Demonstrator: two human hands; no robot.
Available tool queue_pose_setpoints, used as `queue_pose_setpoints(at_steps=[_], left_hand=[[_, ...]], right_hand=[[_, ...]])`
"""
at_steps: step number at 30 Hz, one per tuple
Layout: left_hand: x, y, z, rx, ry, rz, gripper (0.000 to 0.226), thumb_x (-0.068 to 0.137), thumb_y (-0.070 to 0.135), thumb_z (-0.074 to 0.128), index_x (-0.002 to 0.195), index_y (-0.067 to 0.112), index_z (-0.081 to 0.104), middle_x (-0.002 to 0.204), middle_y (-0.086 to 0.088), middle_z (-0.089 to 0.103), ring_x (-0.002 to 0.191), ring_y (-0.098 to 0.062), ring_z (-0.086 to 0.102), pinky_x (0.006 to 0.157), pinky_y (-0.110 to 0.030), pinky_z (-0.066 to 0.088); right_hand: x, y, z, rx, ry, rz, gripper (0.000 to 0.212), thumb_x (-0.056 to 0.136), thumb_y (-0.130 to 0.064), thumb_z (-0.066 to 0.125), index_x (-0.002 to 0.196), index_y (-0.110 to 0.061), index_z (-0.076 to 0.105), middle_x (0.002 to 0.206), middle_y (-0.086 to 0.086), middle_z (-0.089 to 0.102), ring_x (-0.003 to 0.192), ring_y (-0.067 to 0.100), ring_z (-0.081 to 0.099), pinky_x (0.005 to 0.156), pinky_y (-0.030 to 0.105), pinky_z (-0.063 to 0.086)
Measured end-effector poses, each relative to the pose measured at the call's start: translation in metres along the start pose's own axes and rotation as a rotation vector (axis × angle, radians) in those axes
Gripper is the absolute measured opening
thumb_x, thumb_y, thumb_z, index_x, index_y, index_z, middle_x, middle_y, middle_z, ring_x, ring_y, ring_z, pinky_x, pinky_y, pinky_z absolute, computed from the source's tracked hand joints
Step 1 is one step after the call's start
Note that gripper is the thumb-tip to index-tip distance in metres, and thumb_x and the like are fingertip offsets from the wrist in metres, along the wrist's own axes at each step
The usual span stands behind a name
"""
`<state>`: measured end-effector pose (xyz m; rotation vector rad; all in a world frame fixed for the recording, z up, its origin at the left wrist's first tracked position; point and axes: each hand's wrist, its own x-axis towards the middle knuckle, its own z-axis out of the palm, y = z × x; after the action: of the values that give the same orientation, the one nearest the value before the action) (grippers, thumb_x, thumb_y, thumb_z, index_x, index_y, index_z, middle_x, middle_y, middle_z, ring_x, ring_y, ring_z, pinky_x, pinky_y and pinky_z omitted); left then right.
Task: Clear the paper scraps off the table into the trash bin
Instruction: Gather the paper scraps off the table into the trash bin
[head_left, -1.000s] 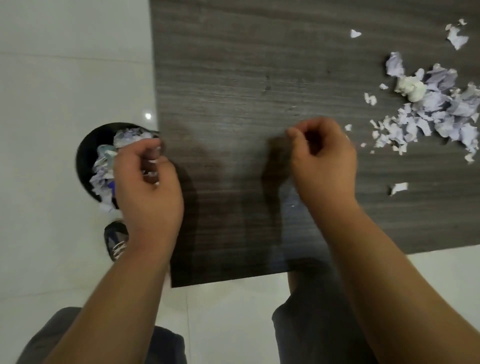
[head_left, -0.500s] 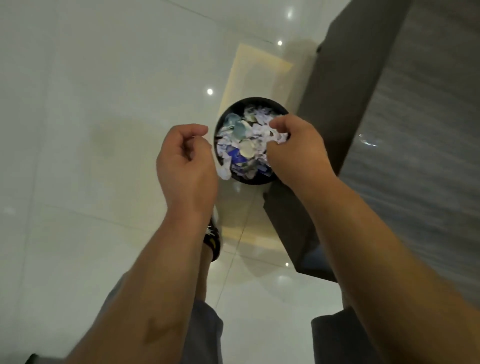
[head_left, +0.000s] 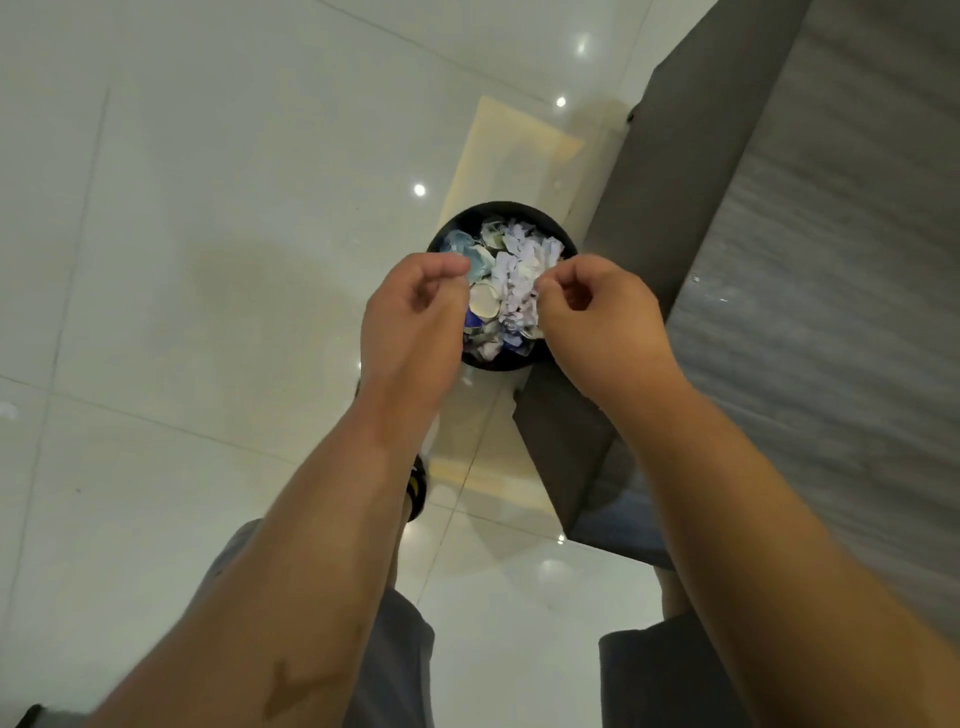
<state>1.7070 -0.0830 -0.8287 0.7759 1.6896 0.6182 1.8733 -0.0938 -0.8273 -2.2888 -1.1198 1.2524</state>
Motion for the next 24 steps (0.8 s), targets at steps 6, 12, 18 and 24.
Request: queue_pose_setpoints(at_steps=[6, 12, 18, 24], left_hand=[[-0.042, 0.013, 0.079, 0.270, 0.030, 0.295, 0.026, 0.095, 0.015, 0.061, 0.116, 0.023, 0.074, 0.117, 0.007, 0.074, 0.108, -0.010, 0.069, 0.097, -0.034, 0.057], [-0.113, 0.031, 0.205, 0.638, -0.117, 0.793, 0.031, 0.095, 0.019, 0.058, 0.123, 0.021, 0.070, 0.125, 0.004, 0.062, 0.121, -0.015, 0.057, 0.106, -0.022, 0.040], [-0.122, 0.056, 0.342, 0.841, -0.202, 0.968, 0.033, 0.089, 0.016, 0.058, 0.119, 0.022, 0.071, 0.130, -0.002, 0.063, 0.130, -0.027, 0.051, 0.110, -0.046, 0.041], [-0.122, 0.052, 0.431, 0.932, -0.270, 1.030, 0.047, 0.100, 0.019, 0.056, 0.146, 0.015, 0.060, 0.159, -0.005, 0.053, 0.155, -0.029, 0.039, 0.129, -0.052, 0.024]], right_hand=[[-0.034, 0.040, -0.100, 0.208, 0.225, -0.010, 0.016, 0.094, -0.038, 0.058, 0.090, -0.032, 0.073, 0.077, -0.017, 0.074, 0.073, 0.004, 0.073, 0.069, 0.029, 0.061], [-0.088, 0.151, -0.213, 0.227, 0.358, 0.152, 0.015, 0.095, -0.033, 0.059, 0.093, -0.028, 0.073, 0.084, -0.008, 0.071, 0.072, 0.006, 0.069, 0.070, 0.026, 0.056], [-0.131, 0.303, -0.337, 0.195, 0.678, 0.456, 0.022, 0.093, -0.023, 0.059, 0.111, -0.025, 0.072, 0.111, 0.004, 0.066, 0.094, 0.017, 0.066, 0.094, 0.043, 0.058], [-0.098, 0.407, -0.454, 0.300, 0.891, 0.655, 0.041, 0.084, -0.033, 0.049, 0.117, -0.023, 0.070, 0.121, 0.015, 0.070, 0.101, 0.024, 0.068, 0.098, 0.044, 0.058]])
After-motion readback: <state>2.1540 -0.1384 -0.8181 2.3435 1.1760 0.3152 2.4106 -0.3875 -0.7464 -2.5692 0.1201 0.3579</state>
